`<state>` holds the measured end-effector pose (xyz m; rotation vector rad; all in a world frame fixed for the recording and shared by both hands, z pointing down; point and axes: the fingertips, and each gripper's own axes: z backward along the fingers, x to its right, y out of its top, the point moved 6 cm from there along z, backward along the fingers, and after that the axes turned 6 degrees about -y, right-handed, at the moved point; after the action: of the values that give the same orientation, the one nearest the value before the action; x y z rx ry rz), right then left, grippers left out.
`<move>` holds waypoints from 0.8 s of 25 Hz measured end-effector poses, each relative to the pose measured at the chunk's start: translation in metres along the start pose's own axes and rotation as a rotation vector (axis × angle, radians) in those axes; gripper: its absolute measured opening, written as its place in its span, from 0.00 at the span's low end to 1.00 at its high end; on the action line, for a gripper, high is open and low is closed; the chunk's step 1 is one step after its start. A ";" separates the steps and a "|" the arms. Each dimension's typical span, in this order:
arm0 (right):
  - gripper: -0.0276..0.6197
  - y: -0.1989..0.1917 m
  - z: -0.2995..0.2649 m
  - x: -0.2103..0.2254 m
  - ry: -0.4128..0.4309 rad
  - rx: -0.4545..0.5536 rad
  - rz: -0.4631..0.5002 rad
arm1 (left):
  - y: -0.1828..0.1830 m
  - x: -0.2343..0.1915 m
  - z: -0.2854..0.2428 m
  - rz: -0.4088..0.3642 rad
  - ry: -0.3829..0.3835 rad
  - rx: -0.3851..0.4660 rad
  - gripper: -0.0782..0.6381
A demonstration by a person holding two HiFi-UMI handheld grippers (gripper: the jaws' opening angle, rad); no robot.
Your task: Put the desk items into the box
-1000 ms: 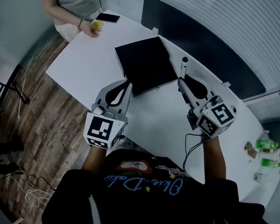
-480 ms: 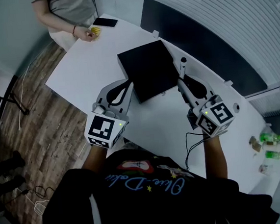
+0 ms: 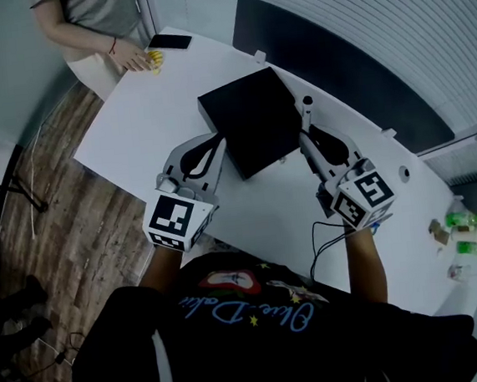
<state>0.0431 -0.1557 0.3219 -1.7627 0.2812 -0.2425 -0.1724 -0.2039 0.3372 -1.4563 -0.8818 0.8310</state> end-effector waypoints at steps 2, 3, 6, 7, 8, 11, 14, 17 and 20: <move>0.15 -0.002 0.000 -0.001 -0.010 -0.006 0.000 | -0.001 -0.001 0.000 0.001 -0.009 0.002 0.12; 0.15 -0.002 -0.001 -0.001 -0.015 -0.008 -0.001 | -0.002 -0.003 0.001 0.003 -0.012 0.002 0.12; 0.15 -0.004 -0.004 -0.003 -0.022 -0.011 -0.002 | -0.007 -0.007 0.002 0.014 -0.016 -0.001 0.12; 0.15 -0.004 -0.005 -0.003 -0.021 -0.012 -0.002 | -0.008 -0.007 0.001 0.014 -0.018 -0.004 0.12; 0.15 -0.005 -0.005 -0.003 -0.020 -0.012 -0.001 | -0.008 -0.007 0.000 0.015 -0.020 -0.004 0.12; 0.15 -0.005 -0.008 -0.002 -0.019 -0.018 0.004 | -0.007 -0.005 -0.002 0.017 -0.026 0.004 0.12; 0.15 -0.007 -0.014 0.000 -0.012 -0.030 0.006 | -0.009 -0.009 -0.001 0.018 -0.018 -0.001 0.12; 0.15 -0.010 -0.022 0.002 -0.005 -0.040 0.008 | -0.010 -0.013 -0.001 0.024 -0.004 -0.001 0.12; 0.15 -0.012 -0.030 0.006 0.005 -0.046 0.007 | -0.009 -0.018 -0.001 0.026 0.004 -0.001 0.12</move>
<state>0.0396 -0.1831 0.3401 -1.8069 0.2988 -0.2363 -0.1799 -0.2199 0.3463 -1.4725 -0.8617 0.8463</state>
